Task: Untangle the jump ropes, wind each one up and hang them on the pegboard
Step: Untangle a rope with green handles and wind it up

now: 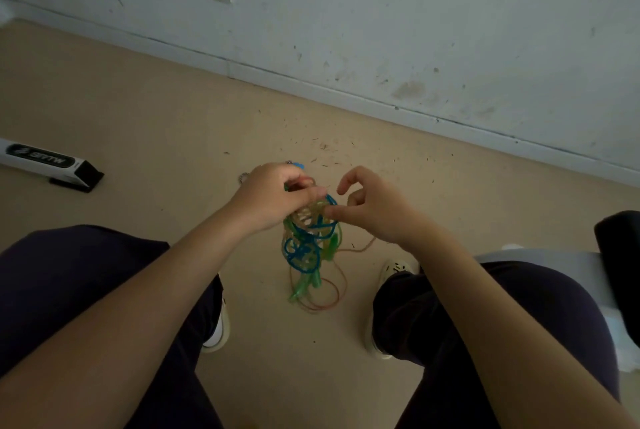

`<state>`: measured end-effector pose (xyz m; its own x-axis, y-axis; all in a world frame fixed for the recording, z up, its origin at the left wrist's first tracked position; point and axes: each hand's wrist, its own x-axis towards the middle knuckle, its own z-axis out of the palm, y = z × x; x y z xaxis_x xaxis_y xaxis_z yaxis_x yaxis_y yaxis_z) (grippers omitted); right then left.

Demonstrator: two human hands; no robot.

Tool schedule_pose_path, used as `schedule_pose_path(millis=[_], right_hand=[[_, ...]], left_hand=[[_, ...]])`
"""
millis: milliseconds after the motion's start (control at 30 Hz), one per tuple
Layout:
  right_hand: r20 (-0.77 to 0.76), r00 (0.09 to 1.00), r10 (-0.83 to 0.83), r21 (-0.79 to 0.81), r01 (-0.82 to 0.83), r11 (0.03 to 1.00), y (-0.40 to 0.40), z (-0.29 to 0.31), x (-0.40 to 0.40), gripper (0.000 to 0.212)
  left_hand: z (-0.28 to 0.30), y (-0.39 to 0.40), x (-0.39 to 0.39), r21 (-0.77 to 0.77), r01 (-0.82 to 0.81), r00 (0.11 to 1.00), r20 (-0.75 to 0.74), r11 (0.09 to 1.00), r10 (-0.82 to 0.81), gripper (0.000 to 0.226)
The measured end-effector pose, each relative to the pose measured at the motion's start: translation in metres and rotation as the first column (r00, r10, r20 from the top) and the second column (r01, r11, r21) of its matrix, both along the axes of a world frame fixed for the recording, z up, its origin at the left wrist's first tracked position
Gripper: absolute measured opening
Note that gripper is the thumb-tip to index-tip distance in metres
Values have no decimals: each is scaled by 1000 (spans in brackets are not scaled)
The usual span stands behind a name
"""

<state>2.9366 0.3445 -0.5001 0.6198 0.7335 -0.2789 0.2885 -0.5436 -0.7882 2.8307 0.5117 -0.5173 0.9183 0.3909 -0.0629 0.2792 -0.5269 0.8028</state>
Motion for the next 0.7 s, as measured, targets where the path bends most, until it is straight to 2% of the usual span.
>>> schedule_pose_path(millis=[67,167,267,300,367,433,500,567,700], right_hand=[[95,995,3,-60,2,998,-4,5,6,27],[184,983,-1,-90,18,996,-9,12,16,16],[252,964,-81,55,69,996,-9,6,16,10],[251,962,-106,110,80,991,-8,4,15,9],[213,971,-103,191,63,980,-5,0,13,9],[148,987,-70,230,35,973,-1,-4,9,13],[130,990,-51,224,21,974,3,-9,5,12],[164,985,-53,207,18,978,5,-11,3,10],[149,986,-79,325,26,945,0,-3,5,5]], left_hand=[[-1,4,-2,163,10,995,-103,987,7,32],[1,7,-4,227,-22,984,-168,974,62,33],[3,5,-3,271,-56,983,-154,961,101,37],[2,5,-2,243,-64,987,-131,968,98,35],[2,4,0,38,-97,993,-63,995,99,33],[2,-2,2,-217,-131,991,-30,967,128,33],[4,-7,3,-328,-110,994,-38,938,103,27],[3,-8,3,-346,-55,997,-67,937,34,23],[-1,-1,1,-179,-41,981,-193,983,6,25]])
